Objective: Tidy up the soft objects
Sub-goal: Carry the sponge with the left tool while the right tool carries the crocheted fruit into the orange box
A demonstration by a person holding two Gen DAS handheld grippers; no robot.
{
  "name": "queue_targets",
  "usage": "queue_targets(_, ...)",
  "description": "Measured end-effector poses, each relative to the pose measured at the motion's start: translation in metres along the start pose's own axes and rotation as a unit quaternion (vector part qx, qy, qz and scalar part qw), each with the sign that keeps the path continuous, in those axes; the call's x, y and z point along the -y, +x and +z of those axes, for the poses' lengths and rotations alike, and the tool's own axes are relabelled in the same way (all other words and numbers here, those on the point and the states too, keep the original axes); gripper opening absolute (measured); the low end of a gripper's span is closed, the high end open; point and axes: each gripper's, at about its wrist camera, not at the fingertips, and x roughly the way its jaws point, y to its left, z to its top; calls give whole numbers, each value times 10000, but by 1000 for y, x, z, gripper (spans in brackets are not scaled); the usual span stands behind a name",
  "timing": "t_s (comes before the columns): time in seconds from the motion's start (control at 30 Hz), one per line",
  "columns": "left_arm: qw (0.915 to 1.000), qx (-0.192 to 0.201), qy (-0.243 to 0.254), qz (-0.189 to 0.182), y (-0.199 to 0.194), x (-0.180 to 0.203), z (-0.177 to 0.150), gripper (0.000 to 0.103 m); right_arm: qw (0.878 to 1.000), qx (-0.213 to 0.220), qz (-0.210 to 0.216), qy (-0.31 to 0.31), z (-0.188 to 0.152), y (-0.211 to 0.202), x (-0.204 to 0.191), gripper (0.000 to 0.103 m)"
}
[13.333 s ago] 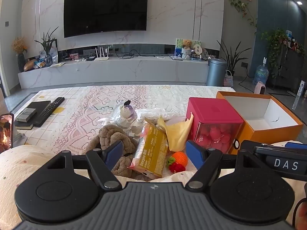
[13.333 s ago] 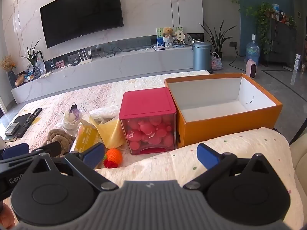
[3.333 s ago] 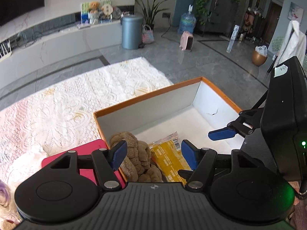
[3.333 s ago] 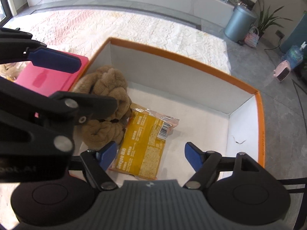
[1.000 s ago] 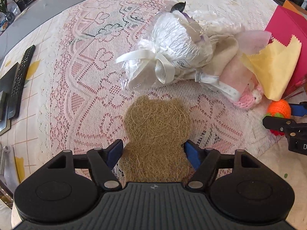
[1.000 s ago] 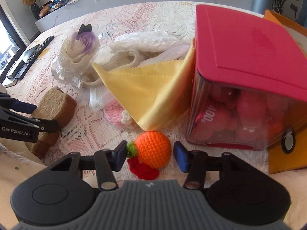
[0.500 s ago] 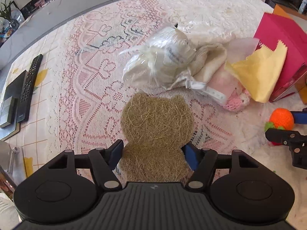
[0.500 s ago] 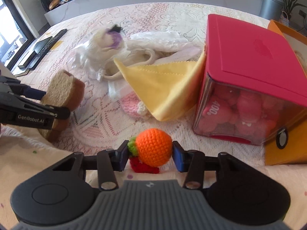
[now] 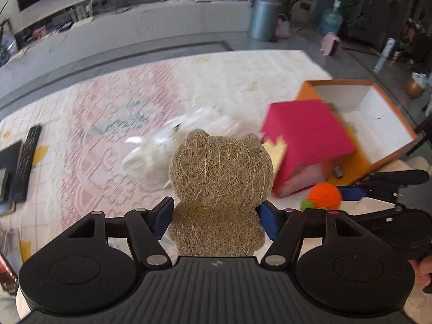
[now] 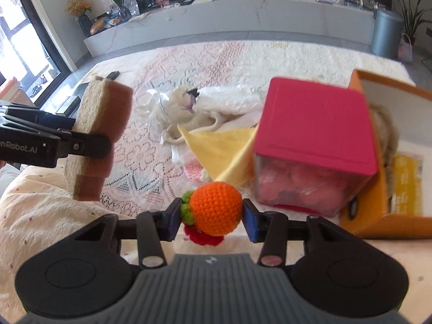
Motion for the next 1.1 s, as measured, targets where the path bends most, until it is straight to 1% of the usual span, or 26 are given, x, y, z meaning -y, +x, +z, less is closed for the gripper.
queue_targets(0.13, 9984, 177, 496, -214, -9, 45, 19, 77, 9999, 137, -84, -31, 8, -30, 26, 47)
queue_targets(0.2, 9967, 231, 716, -289, -8, 69, 33, 77, 9998, 156, -153, 0, 12, -44, 43, 47)
queue_targets(0.3, 9934, 254, 984, -525, -1, 101, 54, 77, 9993, 141, -338, -2, 18, -62, 70, 47)
queue_targets(0.43, 9886, 219, 1315, -702, 16, 144, 81, 77, 9971, -6, -748, -152, 30, -78, 109, 47)
queue_targets(0.53, 9859, 153, 1427, -865, 33, 171, 99, 77, 9944, -195, -1005, -276, 34, -86, 141, 47)
queue_targets(0.63, 9822, 125, 1636, -916, 54, 199, 114, 77, 9923, -433, -1114, -317, 35, -87, 172, 47)
queue_targets(0.83, 9694, -80, 2235, -1009, 109, 244, 134, 77, 9861, -862, -1304, -562, 42, -71, 219, 47)
queue_targets(0.97, 9593, -286, 2596, -1074, 145, 262, 142, 77, 9808, -1167, -1376, -740, 44, -51, 244, 47)
queue_targets(1.0, 9561, -326, 2704, -1078, 154, 265, 143, 77, 9796, -1233, -1398, -750, 44, -45, 253, 47)
queue_targets(1.1, 9502, -502, 2885, -1064, 182, 269, 145, 77, 9787, -1381, -1348, -703, 44, -30, 274, 47)
